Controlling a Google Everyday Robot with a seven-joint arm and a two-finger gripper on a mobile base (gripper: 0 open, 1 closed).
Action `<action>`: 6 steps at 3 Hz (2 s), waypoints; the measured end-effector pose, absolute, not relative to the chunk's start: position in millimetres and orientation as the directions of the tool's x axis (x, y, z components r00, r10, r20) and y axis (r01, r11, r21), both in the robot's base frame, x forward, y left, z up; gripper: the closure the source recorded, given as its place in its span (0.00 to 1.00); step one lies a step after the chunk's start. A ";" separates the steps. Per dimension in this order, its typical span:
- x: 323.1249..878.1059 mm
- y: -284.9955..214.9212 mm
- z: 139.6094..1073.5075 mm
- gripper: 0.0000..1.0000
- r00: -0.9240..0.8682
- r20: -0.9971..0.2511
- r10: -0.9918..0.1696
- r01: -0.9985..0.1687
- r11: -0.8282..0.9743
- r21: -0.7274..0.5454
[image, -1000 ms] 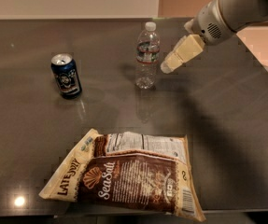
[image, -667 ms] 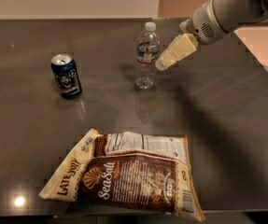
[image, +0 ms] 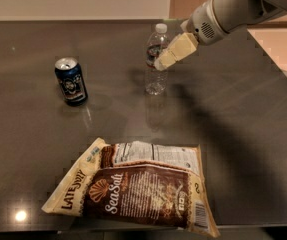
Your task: Move water bottle near brown chip bag
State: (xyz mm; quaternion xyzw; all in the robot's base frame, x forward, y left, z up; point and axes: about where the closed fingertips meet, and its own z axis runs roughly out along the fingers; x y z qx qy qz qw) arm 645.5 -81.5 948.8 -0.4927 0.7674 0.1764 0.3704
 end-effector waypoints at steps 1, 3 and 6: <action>651.6 -69.2 948.2 0.00 -0.232 -0.748 -0.622 -0.893 0.441 -0.089; 650.8 -54.4 948.0 0.42 -0.233 -0.755 -0.613 -0.913 0.405 -0.047; 593.7 -54.5 979.2 1.00 -0.172 -0.792 -0.586 -0.950 0.311 -0.023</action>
Offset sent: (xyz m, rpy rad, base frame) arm 0.0093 0.0266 0.0012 0.0244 0.0224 0.0459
